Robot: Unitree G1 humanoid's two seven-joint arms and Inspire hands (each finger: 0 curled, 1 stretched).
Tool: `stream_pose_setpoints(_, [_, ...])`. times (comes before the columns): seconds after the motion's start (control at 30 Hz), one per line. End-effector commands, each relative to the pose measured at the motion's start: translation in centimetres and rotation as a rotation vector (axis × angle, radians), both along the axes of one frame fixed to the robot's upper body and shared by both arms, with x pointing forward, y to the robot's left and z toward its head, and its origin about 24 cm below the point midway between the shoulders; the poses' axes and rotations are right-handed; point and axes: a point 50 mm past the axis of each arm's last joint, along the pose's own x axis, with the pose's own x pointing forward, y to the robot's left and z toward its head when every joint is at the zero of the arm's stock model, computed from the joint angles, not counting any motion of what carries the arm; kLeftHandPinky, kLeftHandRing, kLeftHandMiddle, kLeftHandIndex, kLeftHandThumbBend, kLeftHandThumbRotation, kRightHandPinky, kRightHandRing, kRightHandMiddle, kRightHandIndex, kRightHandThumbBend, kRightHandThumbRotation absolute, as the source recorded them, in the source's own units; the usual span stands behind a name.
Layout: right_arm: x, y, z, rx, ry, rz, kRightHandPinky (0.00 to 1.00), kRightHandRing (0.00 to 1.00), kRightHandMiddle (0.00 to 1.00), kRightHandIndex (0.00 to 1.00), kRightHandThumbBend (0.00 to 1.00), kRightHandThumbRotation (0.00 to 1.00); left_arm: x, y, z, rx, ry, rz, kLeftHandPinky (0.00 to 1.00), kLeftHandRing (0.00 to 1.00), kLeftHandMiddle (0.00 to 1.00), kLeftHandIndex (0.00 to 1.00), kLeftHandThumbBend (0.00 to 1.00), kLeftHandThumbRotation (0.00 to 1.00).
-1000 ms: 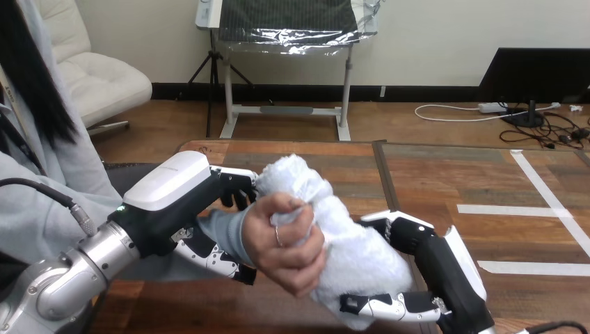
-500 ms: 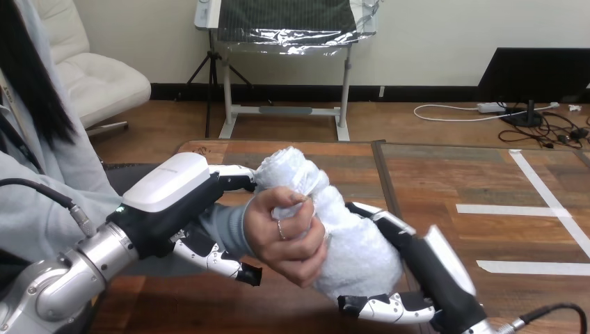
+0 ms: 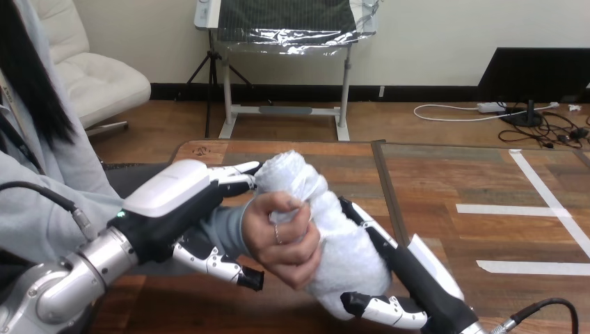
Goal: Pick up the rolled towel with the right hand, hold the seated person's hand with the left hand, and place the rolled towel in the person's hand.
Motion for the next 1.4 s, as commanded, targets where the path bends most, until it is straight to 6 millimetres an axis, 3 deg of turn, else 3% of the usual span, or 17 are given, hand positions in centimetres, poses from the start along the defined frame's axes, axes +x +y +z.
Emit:
stream_pose_setpoints(0.0, [1.2,0.7,1.3,-0.018,-0.055,0.045,1.0,1.0,1.0,1.0,1.0,0.92,0.1,-0.5,0.0,-0.007,0.007,-0.02,0.94,0.99,1.0,1.0,1.0,0.64])
stream_pose_setpoints(0.73, [1.1,0.5,0.7,-0.079,-0.005,0.062,1.0,1.0,1.0,1.0,1.0,0.97,-0.4,-0.8,-0.9,-0.026,0.036,-0.007,1.0,1.0,1.0,1.0,1.0,0.79])
stream_pose_setpoints(1.37, [0.8,0.3,-0.2,-0.112,0.044,0.062,1.0,1.0,1.0,1.0,1.0,0.98,-1.1,-1.2,-1.9,-0.085,0.043,0.018,1.0,1.0,1.0,1.0,1.0,0.85])
